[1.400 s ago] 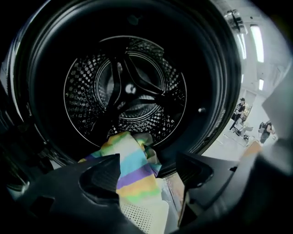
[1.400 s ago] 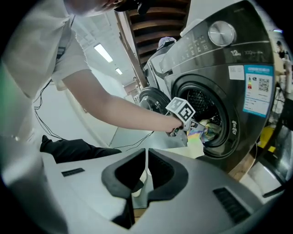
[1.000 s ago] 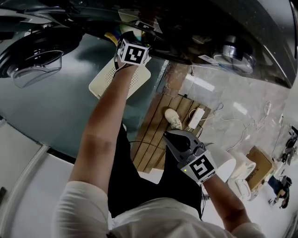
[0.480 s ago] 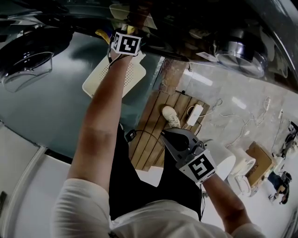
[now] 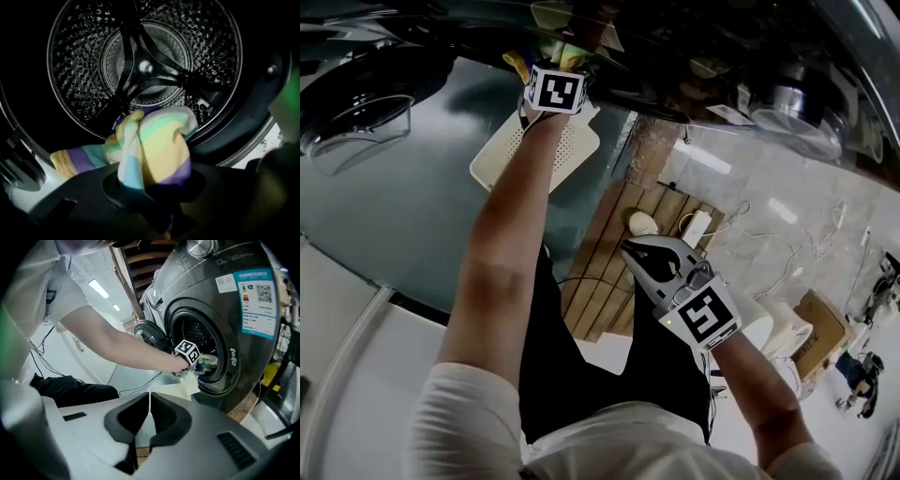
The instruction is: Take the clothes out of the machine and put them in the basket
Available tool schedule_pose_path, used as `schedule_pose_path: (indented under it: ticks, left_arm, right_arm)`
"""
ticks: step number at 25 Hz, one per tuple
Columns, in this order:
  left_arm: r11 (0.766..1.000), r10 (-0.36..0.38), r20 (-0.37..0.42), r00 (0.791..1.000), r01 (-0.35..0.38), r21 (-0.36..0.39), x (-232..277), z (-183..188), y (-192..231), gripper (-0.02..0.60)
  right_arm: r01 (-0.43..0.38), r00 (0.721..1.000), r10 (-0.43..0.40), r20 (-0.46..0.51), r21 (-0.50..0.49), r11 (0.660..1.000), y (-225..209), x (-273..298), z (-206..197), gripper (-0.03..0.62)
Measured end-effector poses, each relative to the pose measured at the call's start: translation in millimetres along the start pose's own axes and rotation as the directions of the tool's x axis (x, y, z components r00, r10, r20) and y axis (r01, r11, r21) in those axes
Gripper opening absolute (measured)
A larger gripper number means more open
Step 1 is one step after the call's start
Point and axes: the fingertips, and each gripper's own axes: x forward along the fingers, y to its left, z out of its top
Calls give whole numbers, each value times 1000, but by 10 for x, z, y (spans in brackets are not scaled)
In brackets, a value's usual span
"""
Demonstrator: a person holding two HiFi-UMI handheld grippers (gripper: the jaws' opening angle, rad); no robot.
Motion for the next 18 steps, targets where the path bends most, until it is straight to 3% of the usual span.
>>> schedule_pose_path:
  ticks: [6,10,18]
  left_arm:
    - [999,-32,48,998,32,-5,-317,49,-148,124]
    - [998,-20,77,997,24,-55,-559,30,-169,124]
    - [997,-1,140,990,11,-72,-1101,116,-241,123]
  right_arm:
    - [-19,1000,19,-9,-31,999,-11,-66,3,3]
    - [-37,999,37,-7,-56,998,26,-142,-26,3]
    - [-72,997,73,7,-103,992,73,-289,-58,3]
